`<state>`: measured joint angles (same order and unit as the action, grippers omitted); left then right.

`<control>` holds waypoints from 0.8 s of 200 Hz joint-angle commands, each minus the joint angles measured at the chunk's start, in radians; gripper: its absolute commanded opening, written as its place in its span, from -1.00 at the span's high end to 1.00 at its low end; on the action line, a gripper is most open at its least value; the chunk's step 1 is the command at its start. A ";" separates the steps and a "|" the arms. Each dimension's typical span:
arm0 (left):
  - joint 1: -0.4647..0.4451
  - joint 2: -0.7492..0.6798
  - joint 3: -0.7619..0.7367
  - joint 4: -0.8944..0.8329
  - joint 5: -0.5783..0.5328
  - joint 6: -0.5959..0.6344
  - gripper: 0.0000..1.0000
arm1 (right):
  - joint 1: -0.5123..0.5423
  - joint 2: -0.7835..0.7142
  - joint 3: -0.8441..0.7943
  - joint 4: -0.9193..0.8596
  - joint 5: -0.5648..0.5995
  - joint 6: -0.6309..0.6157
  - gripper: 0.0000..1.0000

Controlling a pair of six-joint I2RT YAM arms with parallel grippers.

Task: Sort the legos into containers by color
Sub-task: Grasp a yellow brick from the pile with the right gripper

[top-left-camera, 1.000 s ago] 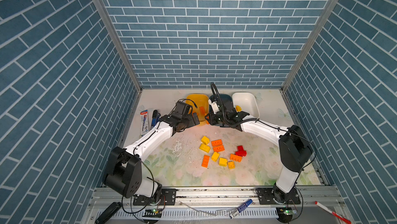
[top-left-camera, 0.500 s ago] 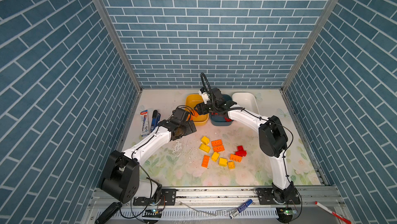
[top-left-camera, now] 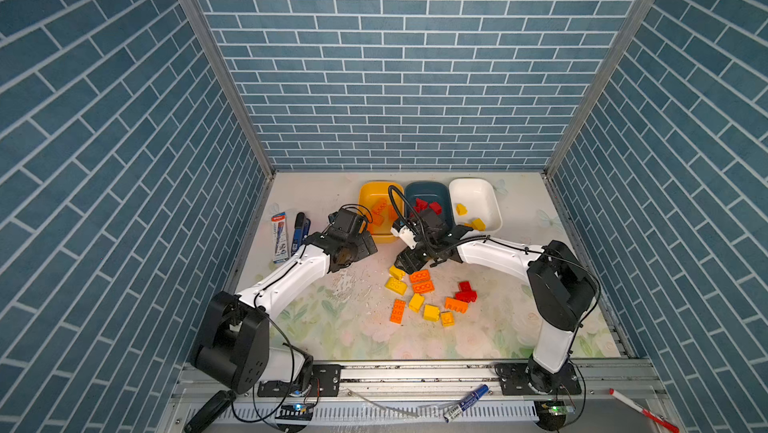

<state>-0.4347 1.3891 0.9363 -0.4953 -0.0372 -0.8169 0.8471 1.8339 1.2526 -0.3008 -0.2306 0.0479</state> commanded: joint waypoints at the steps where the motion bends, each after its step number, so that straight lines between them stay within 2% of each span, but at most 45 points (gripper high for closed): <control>1: 0.005 0.001 -0.002 0.008 -0.010 -0.010 -0.99 | 0.026 0.024 0.005 -0.040 0.068 -0.060 -0.42; 42: 0.007 -0.003 -0.005 0.002 -0.016 -0.005 -0.99 | 0.053 0.090 0.078 -0.077 0.034 -0.075 -0.32; 95: 0.007 -0.009 -0.013 0.000 -0.021 -0.004 -0.99 | 0.075 0.140 0.126 -0.112 0.107 -0.043 -0.11; 160: 0.008 0.004 -0.008 0.014 -0.003 -0.001 -0.99 | 0.076 0.167 0.137 -0.103 0.118 -0.023 0.20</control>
<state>-0.4324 1.3895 0.9360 -0.4915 -0.0399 -0.8219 0.9184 1.9839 1.3525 -0.3893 -0.1345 0.0261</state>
